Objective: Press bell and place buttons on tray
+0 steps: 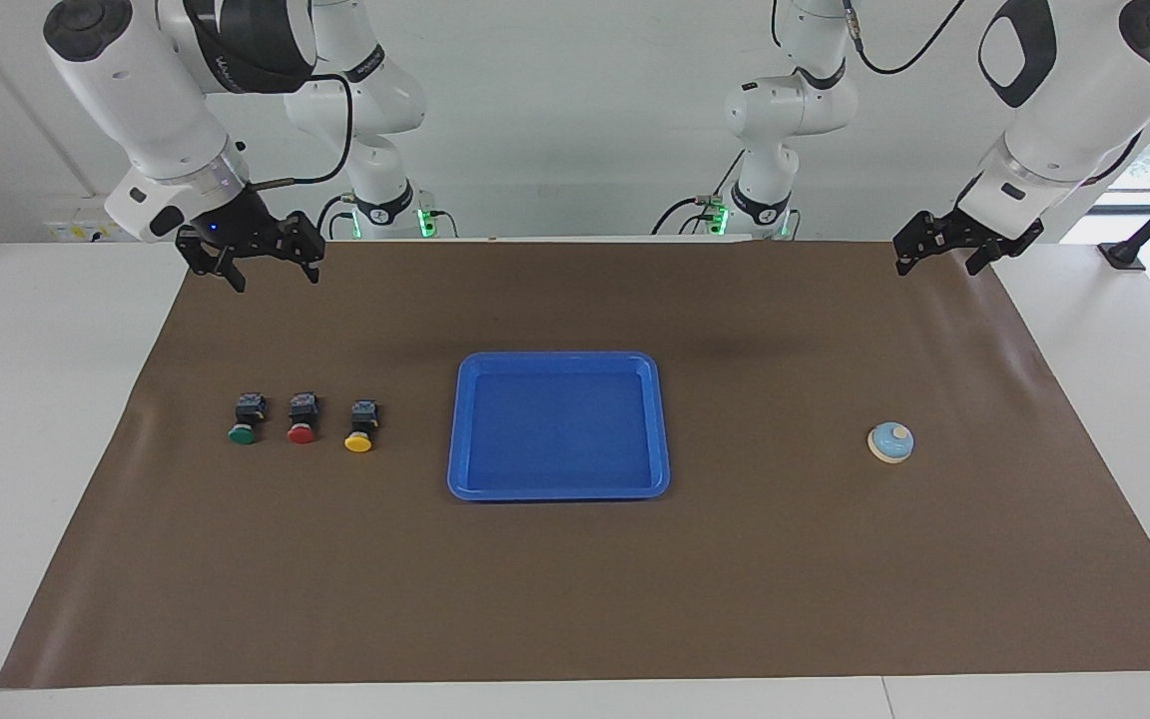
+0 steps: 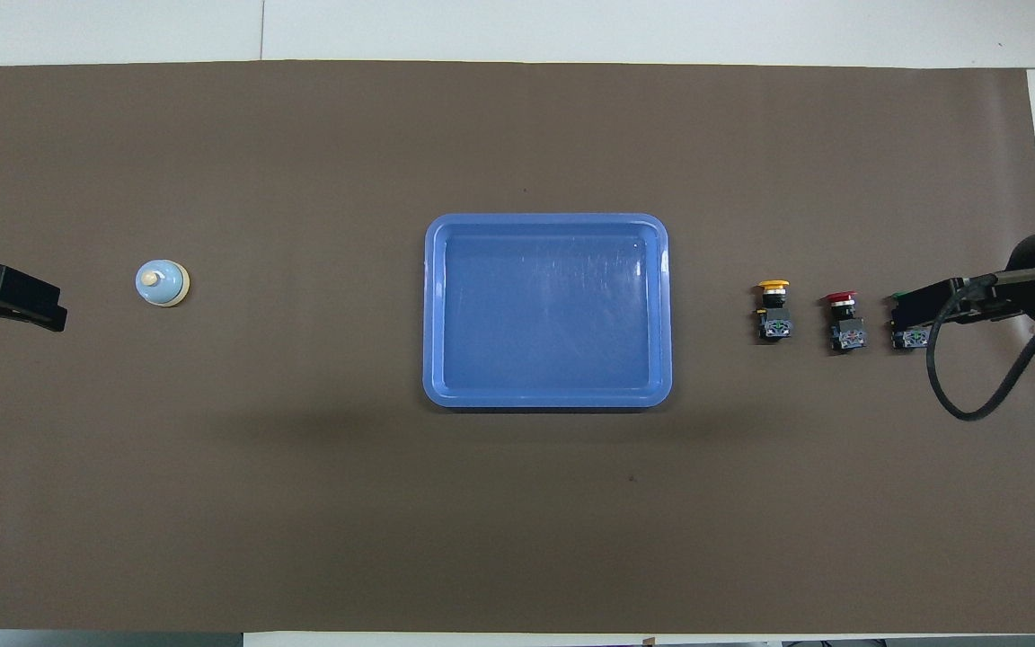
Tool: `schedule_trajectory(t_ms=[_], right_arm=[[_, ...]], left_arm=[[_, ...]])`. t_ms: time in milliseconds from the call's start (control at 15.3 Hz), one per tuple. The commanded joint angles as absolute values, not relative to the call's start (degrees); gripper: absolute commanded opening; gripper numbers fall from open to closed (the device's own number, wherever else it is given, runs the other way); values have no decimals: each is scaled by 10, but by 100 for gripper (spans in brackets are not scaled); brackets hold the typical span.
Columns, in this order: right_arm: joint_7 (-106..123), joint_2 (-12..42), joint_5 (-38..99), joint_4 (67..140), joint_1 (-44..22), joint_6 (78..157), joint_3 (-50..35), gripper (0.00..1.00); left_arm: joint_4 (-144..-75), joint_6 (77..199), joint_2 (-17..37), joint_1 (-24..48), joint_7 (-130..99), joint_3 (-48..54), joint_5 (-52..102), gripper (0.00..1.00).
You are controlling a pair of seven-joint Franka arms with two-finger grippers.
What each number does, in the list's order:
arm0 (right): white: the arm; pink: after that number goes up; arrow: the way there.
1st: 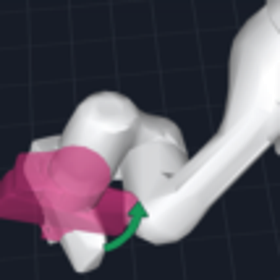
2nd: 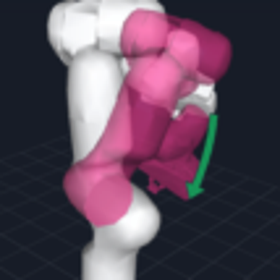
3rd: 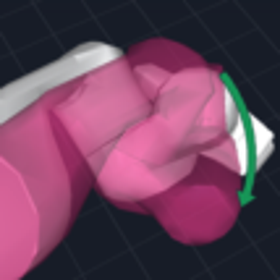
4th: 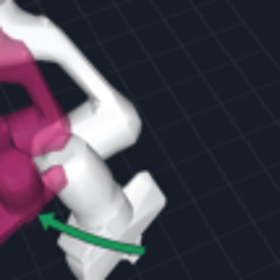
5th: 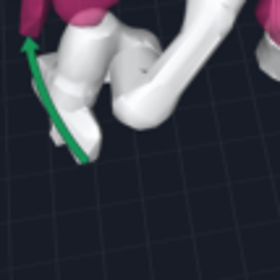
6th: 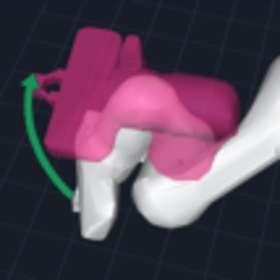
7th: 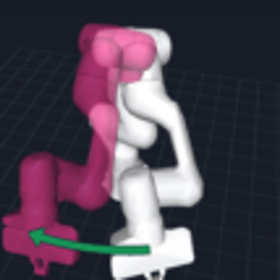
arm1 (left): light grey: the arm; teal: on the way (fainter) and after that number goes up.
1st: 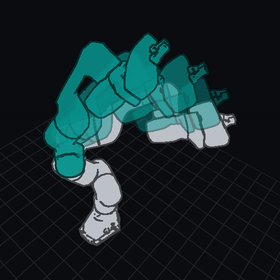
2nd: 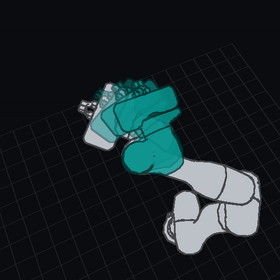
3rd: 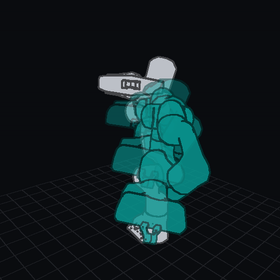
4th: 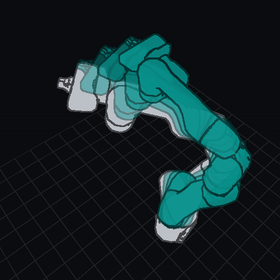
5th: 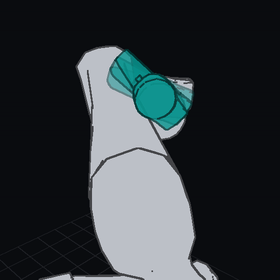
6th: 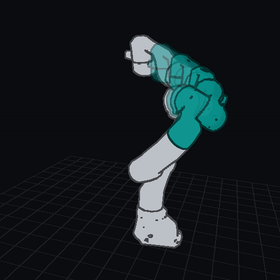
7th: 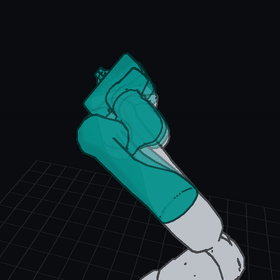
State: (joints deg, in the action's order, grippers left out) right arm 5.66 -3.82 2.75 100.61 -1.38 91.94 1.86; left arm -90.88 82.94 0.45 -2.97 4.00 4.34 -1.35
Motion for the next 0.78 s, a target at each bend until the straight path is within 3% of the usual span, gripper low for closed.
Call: schedule_trajectory(t_ms=[0, 719], right_arm=[[52, -37, 25, 1001, -11, 909, 15, 100], [52, -36, 25, 1001, -5, 911, 17, 100]], left_arm=[[-874, 809, 26, -27, 42, 44, -8, 100], [-896, 812, 11, -27, 42, 44, -10, 100]])
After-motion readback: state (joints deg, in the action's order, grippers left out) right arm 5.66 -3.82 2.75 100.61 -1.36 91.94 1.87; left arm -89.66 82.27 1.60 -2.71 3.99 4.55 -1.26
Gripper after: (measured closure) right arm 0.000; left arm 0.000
